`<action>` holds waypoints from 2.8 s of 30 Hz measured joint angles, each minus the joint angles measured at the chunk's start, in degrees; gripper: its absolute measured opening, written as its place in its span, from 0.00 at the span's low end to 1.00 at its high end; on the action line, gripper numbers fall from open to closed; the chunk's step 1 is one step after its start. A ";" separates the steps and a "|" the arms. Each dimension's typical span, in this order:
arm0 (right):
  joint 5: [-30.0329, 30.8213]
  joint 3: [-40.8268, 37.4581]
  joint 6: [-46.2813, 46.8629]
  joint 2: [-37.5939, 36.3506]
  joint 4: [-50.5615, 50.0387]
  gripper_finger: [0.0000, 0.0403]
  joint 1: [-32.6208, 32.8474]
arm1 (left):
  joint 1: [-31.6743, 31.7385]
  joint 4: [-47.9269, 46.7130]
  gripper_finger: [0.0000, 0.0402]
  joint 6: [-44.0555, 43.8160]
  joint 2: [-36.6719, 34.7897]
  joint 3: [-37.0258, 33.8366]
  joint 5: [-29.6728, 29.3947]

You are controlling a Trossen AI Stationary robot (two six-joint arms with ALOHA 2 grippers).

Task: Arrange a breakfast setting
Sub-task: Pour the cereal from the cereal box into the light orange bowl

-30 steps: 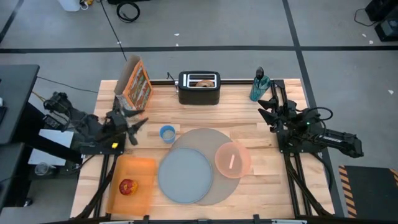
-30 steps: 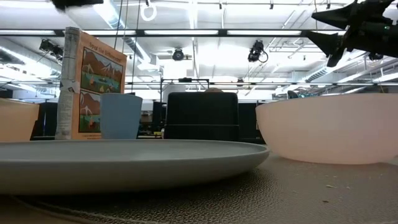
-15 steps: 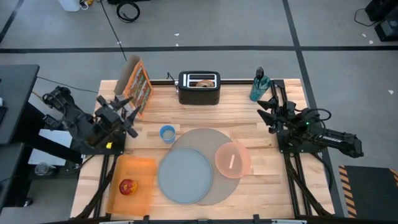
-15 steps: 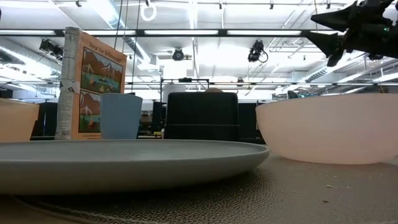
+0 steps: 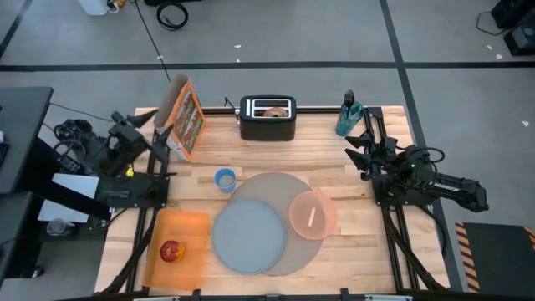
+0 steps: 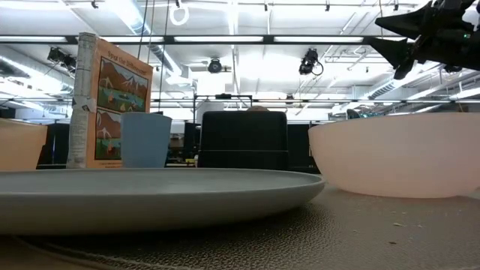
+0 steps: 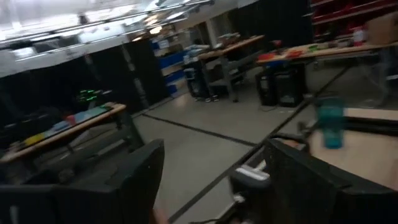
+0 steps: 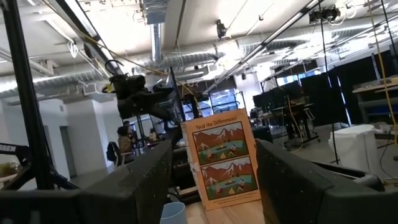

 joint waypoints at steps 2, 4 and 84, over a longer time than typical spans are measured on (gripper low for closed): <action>0.01 0.00 -0.02 0.00 -0.13 0.60 -0.01 | 3.13 -2.19 0.71 -0.66 -1.18 -0.02 -0.02; 0.01 0.00 -0.02 0.00 -0.25 0.60 -0.02 | 6.36 -5.43 0.71 -3.34 -1.96 -0.01 -0.06; 5.18 0.00 1.29 0.00 -0.47 0.60 0.00 | 25.78 -55.02 0.71 -40.56 -1.56 6.57 36.75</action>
